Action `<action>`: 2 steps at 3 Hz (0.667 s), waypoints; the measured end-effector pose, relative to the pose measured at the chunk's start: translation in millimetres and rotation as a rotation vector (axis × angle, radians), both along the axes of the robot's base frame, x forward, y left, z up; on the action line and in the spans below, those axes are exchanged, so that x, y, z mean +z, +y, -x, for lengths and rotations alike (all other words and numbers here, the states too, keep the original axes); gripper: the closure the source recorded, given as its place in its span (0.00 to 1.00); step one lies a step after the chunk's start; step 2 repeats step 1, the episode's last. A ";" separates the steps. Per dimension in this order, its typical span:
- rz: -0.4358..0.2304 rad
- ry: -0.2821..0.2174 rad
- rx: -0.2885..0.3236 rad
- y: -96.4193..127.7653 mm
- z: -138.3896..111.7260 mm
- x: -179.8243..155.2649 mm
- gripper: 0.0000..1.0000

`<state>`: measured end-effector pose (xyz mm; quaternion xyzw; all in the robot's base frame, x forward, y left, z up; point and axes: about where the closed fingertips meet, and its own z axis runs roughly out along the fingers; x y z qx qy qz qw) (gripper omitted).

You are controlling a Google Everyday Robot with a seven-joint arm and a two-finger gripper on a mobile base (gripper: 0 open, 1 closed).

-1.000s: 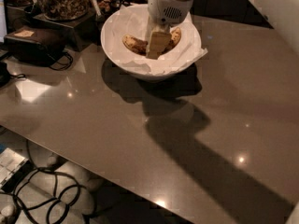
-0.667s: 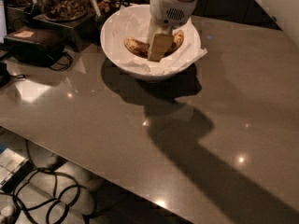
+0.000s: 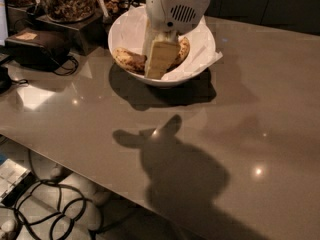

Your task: Pick banana from white bowl

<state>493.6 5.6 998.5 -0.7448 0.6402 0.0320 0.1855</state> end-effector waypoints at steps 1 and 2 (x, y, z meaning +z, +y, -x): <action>0.000 0.000 0.000 -0.2 0.2 0.1 1.00; 0.000 0.000 0.000 -0.2 0.2 0.1 1.00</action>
Offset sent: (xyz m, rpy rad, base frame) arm 0.0000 0.0000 0.0000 0.0000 0.0000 0.0000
